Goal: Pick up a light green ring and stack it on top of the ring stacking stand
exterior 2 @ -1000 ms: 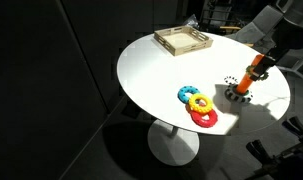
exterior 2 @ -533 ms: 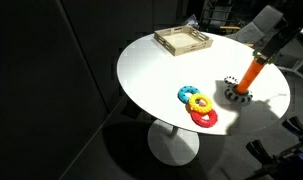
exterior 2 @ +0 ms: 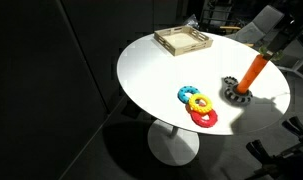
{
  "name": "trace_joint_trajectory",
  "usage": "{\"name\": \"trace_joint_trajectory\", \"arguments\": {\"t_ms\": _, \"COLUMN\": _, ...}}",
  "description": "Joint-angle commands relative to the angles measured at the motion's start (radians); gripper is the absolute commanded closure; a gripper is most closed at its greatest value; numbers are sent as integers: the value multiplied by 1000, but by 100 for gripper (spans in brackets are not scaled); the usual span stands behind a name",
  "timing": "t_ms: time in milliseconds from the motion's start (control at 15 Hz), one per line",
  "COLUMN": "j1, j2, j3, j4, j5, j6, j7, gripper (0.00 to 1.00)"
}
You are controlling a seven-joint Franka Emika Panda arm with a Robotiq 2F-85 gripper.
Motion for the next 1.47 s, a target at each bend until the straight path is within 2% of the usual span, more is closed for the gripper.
{"name": "trace_joint_trajectory", "arguments": {"t_ms": 0, "j1": -25, "j2": 3, "j3": -1, "j4": 2, "j5": -20, "j6": -8, "j7": -12, "gripper": 51}}
{"name": "trace_joint_trajectory", "arguments": {"t_ms": 867, "j1": -25, "j2": 108, "j3": -12, "j4": -3, "j5": -1, "j6": 137, "j7": -32, "gripper": 51}}
{"name": "trace_joint_trajectory", "arguments": {"t_ms": 1133, "j1": -19, "j2": 140, "j3": -18, "j4": -6, "j5": 24, "j6": 147, "j7": -48, "gripper": 51}}
{"name": "trace_joint_trajectory", "arguments": {"t_ms": 1200, "j1": -16, "j2": 145, "j3": -19, "j4": -6, "j5": 35, "j6": 142, "j7": -56, "gripper": 6}}
{"name": "trace_joint_trajectory", "arguments": {"t_ms": 1400, "j1": -5, "j2": 152, "j3": -19, "j4": -8, "j5": 108, "j6": 131, "j7": -109, "gripper": 0}}
